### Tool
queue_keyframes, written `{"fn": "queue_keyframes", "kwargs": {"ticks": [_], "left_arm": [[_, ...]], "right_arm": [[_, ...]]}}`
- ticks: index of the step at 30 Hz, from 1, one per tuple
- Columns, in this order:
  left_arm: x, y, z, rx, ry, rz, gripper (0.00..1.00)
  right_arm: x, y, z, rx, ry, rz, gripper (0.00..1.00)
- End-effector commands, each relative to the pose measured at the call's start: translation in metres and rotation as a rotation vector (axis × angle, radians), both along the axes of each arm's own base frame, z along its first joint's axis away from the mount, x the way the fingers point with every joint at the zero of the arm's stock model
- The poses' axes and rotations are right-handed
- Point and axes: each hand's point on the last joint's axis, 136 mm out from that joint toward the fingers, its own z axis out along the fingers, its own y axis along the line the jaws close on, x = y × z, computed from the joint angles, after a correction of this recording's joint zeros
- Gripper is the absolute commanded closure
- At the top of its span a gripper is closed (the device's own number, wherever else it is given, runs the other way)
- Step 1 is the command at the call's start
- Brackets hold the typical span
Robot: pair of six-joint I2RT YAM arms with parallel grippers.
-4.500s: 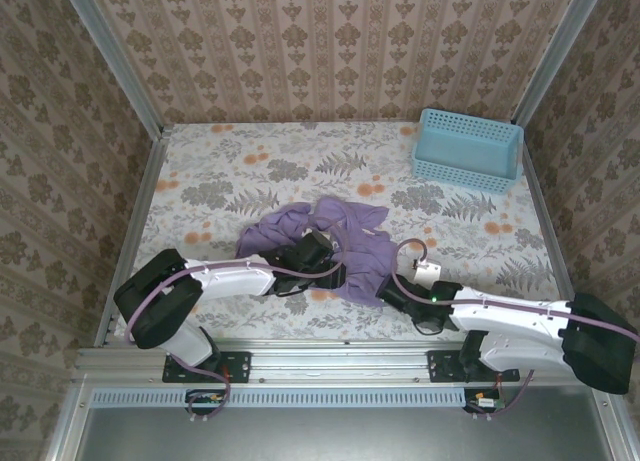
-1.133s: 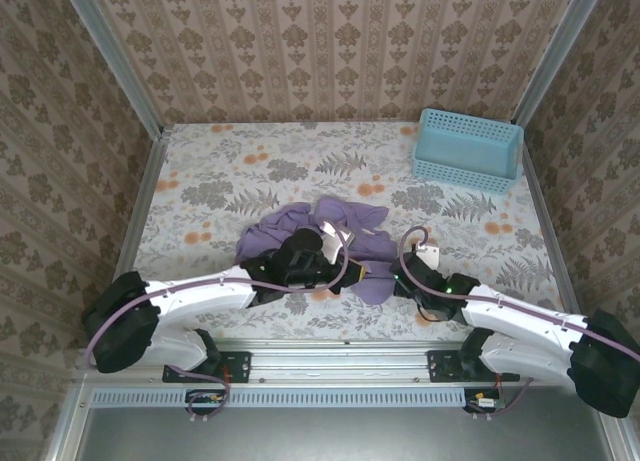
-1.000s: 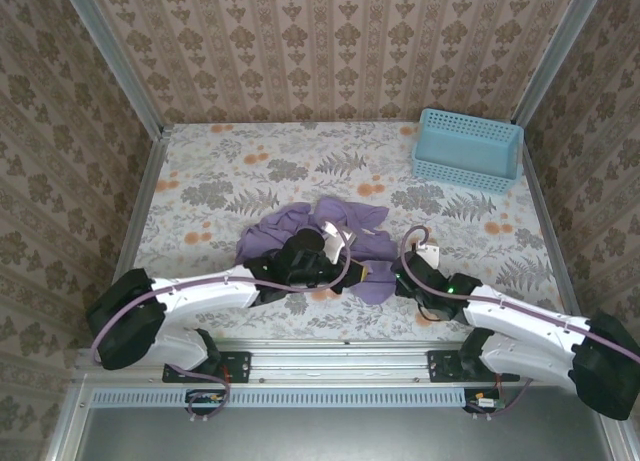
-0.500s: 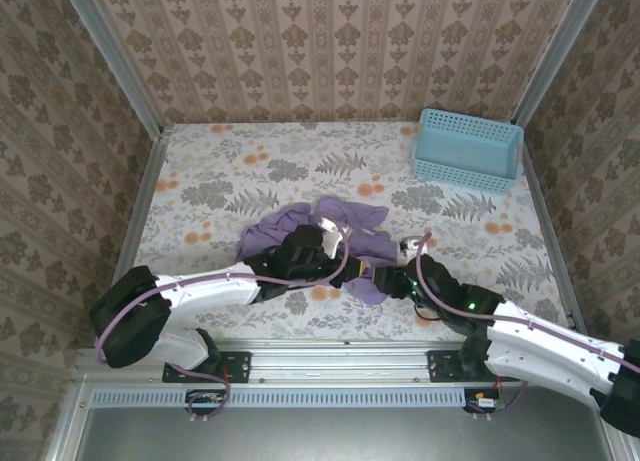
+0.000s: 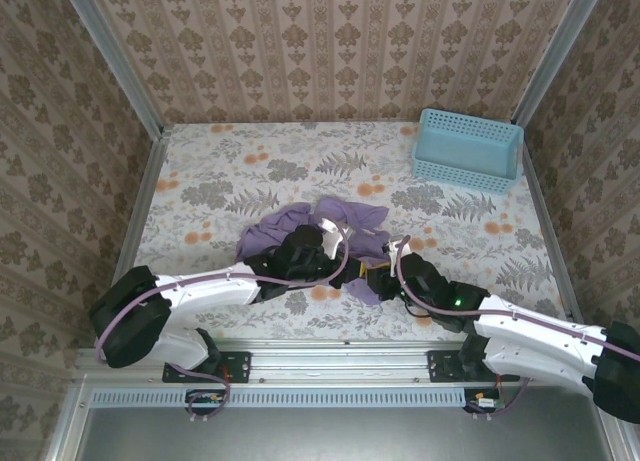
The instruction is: Fold the inside-out t-shirt
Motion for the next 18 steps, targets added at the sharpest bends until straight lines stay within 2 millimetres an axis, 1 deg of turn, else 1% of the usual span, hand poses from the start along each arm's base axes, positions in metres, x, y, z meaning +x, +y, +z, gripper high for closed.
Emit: {"fn": "queue_keyframes", "kwargs": {"ticks": [1,5,6,9,11,14,16,18], "left_arm": [[-0.004,-0.002,0.009,-0.039,-0.011,-0.03,0.95],[-0.004,0.0,0.004,-0.02,-0.012,-0.024,0.93],[-0.003,0.0,0.003,-0.014,-0.014,-0.02,0.92],[0.0,0.004,0.002,0.002,-0.019,0.002,0.87],[0.003,0.007,0.002,0.011,-0.026,0.02,0.77],[0.006,0.013,0.0,0.037,-0.037,0.044,0.66],[0.009,0.017,-0.002,0.056,-0.046,0.057,0.59],[0.01,0.02,-0.004,0.076,-0.054,0.064,0.54]], "right_arm": [[0.012,-0.002,0.021,-0.019,-0.084,-0.029,0.84],[0.015,-0.003,0.028,-0.025,-0.107,-0.039,0.98],[0.015,-0.004,0.029,-0.027,-0.107,-0.04,1.0],[0.014,-0.009,0.027,-0.039,-0.098,-0.058,1.0],[0.013,-0.016,0.025,-0.047,-0.091,-0.085,1.0],[0.011,-0.027,0.021,-0.055,-0.079,-0.125,1.0],[0.009,-0.028,0.022,-0.038,-0.069,-0.128,1.0],[0.006,-0.026,0.025,-0.017,-0.057,-0.117,1.0]]}}
